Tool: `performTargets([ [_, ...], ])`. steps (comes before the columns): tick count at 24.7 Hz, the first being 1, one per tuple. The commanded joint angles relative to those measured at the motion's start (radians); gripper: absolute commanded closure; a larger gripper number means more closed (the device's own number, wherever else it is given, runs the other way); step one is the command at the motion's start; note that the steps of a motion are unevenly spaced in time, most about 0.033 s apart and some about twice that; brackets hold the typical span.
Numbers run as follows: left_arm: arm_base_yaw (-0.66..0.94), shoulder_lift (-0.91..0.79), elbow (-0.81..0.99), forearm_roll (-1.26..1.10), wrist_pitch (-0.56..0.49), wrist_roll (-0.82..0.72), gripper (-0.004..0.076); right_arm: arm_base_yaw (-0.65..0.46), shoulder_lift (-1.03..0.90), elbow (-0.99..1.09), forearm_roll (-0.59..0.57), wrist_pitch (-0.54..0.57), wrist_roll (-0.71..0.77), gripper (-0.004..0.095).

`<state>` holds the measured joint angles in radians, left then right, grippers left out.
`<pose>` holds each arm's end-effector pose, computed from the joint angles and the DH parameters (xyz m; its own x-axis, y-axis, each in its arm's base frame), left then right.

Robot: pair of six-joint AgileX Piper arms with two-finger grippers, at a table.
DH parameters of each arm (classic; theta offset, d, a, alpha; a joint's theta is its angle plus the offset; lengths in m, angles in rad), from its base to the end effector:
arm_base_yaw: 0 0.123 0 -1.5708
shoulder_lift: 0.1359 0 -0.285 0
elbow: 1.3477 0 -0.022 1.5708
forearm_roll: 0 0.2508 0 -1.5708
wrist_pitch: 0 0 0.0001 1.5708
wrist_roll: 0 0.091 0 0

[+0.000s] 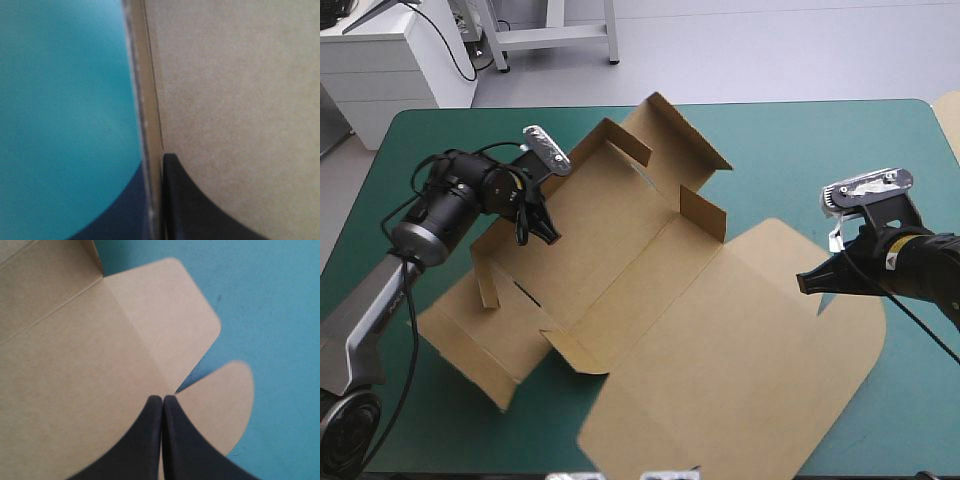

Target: Fold the box

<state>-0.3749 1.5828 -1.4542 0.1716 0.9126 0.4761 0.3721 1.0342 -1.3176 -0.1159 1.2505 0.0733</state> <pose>0.3266 -0.1153 0.3433 -0.4720 0.7708 -0.4279 0.6567 0.6312 0.4126 0.1642 0.0533 0.4271 -0.7271 -0.2447 -0.6414 -0.2696 0.9610 -0.0610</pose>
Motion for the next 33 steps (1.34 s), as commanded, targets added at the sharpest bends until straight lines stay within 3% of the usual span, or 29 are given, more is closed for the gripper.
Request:
performTargets([
  [1,-0.098,-0.025,-0.039,0.268,-0.155,0.009,0.0731,-0.005,-0.015,-0.023,0.002,-0.006,-0.005,0.0927],
  [7,-0.235,0.041,-0.039,0.602,-0.231,0.009,0.0731,-0.005,-0.015,-0.022,0.024,-0.006,-0.005,0.0929],
  [10,-0.296,0.066,-0.039,0.628,-0.215,-0.013,0.0731,-0.005,-0.015,-0.006,0.024,-0.006,-0.009,0.0929],
  [14,-0.355,0.073,-0.005,0.724,-0.198,-0.223,0.0732,-0.005,-0.015,0.018,0.031,-0.006,-0.009,0.0929],
  [16,-0.419,0.056,0.058,1.004,-0.163,-0.419,0.0731,-0.005,-0.015,0.018,0.031,-0.015,0.004,0.0929],
  [18,-0.47,0.032,0.12,1.158,-0.161,-0.512,0.0731,-0.005,-0.015,0.018,0.031,-0.022,0.038,0.0929],
  [28,-0.622,-0.025,0.403,1.524,-0.073,-0.671,0.0731,-0.005,-0.002,0.014,0.02,-0.046,0.041,0.0929],
  [33,-0.623,-0.025,0.433,1.615,-0.06,-0.774,0.0731,-0.005,0.141,-0.07,-0.045,-0.094,-0.002,0.0929],
])
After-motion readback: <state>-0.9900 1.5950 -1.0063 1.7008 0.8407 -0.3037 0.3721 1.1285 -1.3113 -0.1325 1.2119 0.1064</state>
